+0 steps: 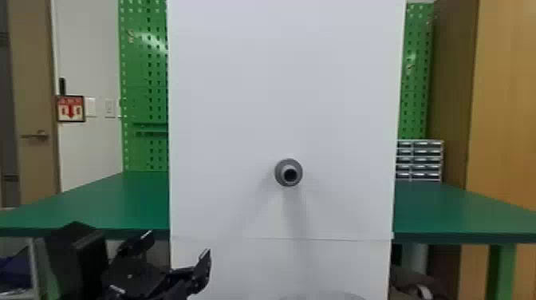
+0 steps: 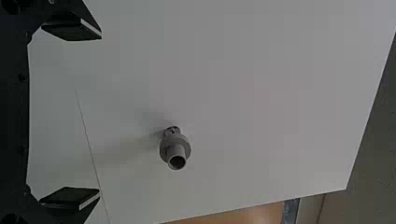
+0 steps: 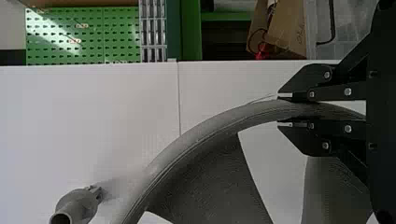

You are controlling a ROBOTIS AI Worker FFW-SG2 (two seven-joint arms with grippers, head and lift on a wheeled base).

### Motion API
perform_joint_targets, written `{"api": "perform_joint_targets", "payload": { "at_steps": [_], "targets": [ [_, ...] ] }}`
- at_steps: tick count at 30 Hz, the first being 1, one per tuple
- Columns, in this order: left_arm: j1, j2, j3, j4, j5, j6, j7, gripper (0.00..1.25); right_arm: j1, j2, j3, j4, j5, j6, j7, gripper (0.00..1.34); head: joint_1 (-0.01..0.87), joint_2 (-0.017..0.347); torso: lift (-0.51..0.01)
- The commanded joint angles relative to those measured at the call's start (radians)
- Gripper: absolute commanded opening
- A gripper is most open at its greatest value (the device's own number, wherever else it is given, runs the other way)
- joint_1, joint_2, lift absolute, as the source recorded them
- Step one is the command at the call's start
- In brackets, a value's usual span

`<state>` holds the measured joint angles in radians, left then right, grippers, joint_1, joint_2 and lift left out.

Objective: Hold the wheel and insert it

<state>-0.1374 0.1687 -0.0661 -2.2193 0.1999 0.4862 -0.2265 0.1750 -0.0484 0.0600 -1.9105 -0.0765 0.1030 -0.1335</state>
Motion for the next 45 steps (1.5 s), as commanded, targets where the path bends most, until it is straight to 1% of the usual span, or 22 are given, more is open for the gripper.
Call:
{"api": "perform_joint_targets", "payload": {
  "at_steps": [1,10,14,21,34,45],
  "targets": [
    [-0.005,0.000,-0.001,0.003,-0.002,0.000,-0.001,1.15,-0.011,-0.007,0.003,-0.038,0.001,0.053,0.000,0.16,0.097,0.015,-0.442],
    [-0.008,0.000,-0.014,0.012,0.000,0.000,-0.001,1.15,-0.031,-0.005,0.000,-0.127,-0.005,0.185,0.000,0.16,0.097,0.015,-0.442],
    [-0.015,0.002,-0.014,0.015,0.000,0.000,-0.001,1.15,-0.043,-0.011,0.006,-0.142,-0.008,0.211,0.000,0.16,0.097,0.015,-0.442],
    [-0.015,0.000,-0.015,0.015,0.001,0.000,-0.001,1.15,-0.055,-0.007,0.003,-0.185,-0.002,0.300,-0.002,0.16,0.097,0.015,-0.442],
    [-0.015,0.000,-0.018,0.015,0.001,0.000,-0.001,1.15,-0.132,-0.002,0.000,-0.259,-0.003,0.478,-0.002,0.16,0.097,0.015,-0.442],
    [-0.015,0.000,-0.020,0.015,0.000,0.000,0.001,1.15,-0.196,0.004,0.000,-0.286,-0.016,0.598,-0.002,0.16,0.097,0.015,-0.442]
  ]
}}
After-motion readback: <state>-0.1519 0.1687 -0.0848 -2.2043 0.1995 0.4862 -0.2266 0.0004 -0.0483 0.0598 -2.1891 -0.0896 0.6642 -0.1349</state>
